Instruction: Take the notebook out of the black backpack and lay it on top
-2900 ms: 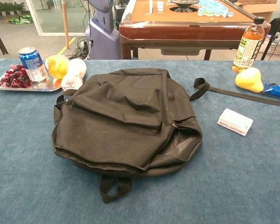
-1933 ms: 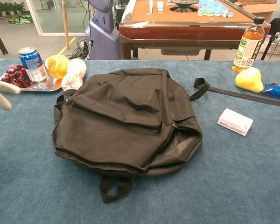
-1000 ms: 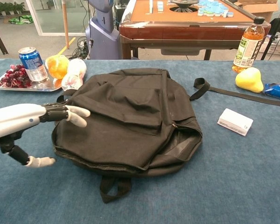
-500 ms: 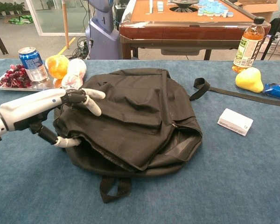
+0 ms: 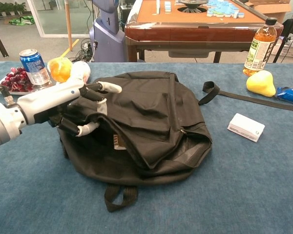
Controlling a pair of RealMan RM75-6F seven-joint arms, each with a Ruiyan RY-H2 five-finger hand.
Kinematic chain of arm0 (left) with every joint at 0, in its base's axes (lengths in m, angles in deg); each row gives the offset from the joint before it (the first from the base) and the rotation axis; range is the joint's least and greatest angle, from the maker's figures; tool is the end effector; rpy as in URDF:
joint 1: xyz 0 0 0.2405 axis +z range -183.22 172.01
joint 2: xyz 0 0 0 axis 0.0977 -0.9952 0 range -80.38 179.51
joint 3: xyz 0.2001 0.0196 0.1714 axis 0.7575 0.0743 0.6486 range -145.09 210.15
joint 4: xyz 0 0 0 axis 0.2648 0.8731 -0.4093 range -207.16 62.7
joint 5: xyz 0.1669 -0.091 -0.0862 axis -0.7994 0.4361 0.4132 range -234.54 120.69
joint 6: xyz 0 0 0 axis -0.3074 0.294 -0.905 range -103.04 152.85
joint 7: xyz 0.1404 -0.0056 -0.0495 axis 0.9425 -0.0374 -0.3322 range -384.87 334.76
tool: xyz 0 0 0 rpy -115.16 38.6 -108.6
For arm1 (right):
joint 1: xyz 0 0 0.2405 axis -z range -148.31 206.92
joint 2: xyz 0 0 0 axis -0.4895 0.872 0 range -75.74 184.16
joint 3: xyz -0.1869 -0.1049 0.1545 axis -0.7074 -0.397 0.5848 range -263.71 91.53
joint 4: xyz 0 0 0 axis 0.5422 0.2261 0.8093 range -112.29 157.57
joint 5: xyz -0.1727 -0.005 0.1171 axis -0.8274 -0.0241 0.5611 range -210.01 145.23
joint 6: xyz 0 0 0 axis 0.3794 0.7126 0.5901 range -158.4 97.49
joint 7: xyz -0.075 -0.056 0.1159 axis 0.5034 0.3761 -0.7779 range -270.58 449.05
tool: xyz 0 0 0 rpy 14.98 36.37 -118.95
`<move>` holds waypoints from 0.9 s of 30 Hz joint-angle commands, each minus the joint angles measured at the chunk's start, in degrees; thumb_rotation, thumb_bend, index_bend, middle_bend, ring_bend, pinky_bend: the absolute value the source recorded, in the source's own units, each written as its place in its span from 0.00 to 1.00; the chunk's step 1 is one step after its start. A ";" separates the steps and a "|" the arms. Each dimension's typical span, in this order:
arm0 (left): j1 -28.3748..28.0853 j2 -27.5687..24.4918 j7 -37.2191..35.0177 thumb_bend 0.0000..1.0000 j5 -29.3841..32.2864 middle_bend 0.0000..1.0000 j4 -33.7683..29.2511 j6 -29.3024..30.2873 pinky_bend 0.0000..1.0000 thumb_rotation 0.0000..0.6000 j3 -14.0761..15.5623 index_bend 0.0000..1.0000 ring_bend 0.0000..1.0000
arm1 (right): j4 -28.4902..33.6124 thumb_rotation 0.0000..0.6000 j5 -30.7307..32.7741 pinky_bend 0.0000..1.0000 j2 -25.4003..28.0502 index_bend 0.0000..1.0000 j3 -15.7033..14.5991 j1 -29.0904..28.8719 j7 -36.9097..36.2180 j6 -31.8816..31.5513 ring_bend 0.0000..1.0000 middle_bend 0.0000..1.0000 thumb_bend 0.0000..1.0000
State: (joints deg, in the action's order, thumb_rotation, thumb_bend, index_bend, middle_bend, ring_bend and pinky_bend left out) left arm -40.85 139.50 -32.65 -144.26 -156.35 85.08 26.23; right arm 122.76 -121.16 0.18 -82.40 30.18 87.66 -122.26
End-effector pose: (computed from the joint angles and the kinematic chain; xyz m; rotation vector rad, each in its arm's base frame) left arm -0.1527 0.3027 -0.0240 -1.9265 -1.1567 -1.2922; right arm -0.3022 -0.1569 0.2216 1.3121 -0.8310 0.9338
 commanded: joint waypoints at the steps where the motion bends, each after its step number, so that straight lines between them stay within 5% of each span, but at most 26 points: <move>1: -0.27 -0.50 -0.76 0.60 4.37 0.10 -4.07 -1.12 0.02 1.00 -2.33 0.65 0.08 | -0.18 1.00 -0.80 0.36 -0.05 0.35 -0.21 -0.35 -0.07 0.39 0.23 0.32 0.30; 12: -1.83 -2.25 -0.33 0.63 16.44 0.12 -13.55 -1.29 0.02 1.00 -10.45 0.65 0.08 | 1.21 1.00 -10.68 0.36 -1.47 0.35 -3.64 -5.80 0.35 7.93 0.23 0.32 0.30; 27: -3.33 -2.76 2.68 0.63 28.67 0.12 -20.37 0.72 0.02 1.00 -15.97 0.63 0.08 | 4.74 1.00 -20.98 0.36 -9.34 0.35 -6.72 -19.04 0.04 24.96 0.23 0.32 0.30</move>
State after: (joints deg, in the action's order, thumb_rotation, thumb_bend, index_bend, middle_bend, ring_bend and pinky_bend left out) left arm -44.06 136.82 -30.26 -115.91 -176.43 85.48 10.49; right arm 126.93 -141.33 -7.60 -88.72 13.00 87.68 -99.45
